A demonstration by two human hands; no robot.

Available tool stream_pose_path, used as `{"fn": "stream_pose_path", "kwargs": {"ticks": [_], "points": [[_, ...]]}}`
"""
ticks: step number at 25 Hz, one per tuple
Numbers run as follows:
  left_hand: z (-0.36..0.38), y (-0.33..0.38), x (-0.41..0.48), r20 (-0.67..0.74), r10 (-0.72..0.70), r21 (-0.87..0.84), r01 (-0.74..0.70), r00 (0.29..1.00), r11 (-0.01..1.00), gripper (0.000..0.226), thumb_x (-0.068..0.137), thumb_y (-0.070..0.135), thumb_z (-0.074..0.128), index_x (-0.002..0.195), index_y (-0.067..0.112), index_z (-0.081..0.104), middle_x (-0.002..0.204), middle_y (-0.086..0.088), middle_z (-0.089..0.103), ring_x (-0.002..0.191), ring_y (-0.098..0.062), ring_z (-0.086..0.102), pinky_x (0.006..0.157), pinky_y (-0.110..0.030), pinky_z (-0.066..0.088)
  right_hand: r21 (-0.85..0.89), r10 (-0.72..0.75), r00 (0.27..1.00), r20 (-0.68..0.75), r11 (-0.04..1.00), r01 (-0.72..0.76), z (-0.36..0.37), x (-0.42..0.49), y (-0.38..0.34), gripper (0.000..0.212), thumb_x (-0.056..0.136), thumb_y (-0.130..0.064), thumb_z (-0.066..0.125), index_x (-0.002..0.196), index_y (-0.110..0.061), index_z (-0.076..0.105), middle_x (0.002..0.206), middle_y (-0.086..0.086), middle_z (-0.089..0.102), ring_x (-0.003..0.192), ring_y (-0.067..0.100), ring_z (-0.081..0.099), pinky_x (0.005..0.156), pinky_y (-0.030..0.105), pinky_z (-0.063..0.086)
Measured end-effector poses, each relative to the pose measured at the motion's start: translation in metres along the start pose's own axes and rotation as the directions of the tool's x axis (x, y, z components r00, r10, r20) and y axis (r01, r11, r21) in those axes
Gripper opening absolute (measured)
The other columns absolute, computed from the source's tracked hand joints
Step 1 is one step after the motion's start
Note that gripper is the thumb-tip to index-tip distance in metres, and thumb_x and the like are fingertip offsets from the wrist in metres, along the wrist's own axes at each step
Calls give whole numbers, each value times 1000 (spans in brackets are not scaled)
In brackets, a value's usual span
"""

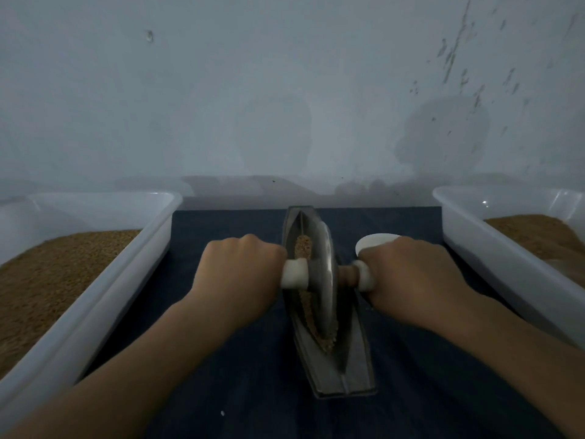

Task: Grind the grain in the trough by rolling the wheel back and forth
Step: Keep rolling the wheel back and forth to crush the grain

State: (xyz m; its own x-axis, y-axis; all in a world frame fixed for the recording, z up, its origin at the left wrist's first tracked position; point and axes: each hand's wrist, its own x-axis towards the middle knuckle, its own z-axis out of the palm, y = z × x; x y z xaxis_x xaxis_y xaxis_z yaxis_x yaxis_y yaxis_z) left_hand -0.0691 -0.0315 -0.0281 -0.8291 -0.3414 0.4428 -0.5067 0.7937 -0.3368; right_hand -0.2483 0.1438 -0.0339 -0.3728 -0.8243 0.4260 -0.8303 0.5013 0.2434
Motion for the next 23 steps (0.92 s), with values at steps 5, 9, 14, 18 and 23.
{"fn": "stream_pose_path", "kwargs": {"ticks": [5,9,14,18,23], "points": [[17,0,17,20,-82,-32,82,996,996,10,81,34,65,87,33,57,64,8,33,52,-13,32,49,-29,26,10,22,999,45,1000,-22,6,29,0,32,72,-41,66,61,-31,38,63,-10,48,51,10,41,47,24,26],[27,-6,58,109,-148,-89,158,983,983,9,87,28,59,95,28,63,76,3,49,66,-21,48,60,-34,39,55,64,993,94,996,-69,13,81,-5,23,82,-39,64,66,-27,52,69,-5,54,60,18,49,55,28,36],[12,0,11,60,-96,-96,101,994,990,12,81,35,63,82,33,52,66,8,37,58,-17,42,53,-31,33,9,-5,1000,23,1000,5,-1,32,-5,26,79,-37,65,63,-29,46,64,-9,46,54,14,42,49,25,27],[4,1,-7,-18,-32,3,32,999,999,29,73,37,68,73,34,39,59,10,29,46,-11,25,45,-25,16,-51,2,998,-66,999,-5,-6,-1,-4,42,62,-35,70,55,-30,29,51,-10,37,43,3,28,44,19,13],[19,-1,50,60,-94,20,93,994,995,11,85,30,63,96,28,64,73,4,48,65,-21,51,56,-33,35,111,89,992,85,989,-98,15,56,-6,29,80,-40,66,67,-31,42,72,-6,50,74,25,61,60,32,40]]}}
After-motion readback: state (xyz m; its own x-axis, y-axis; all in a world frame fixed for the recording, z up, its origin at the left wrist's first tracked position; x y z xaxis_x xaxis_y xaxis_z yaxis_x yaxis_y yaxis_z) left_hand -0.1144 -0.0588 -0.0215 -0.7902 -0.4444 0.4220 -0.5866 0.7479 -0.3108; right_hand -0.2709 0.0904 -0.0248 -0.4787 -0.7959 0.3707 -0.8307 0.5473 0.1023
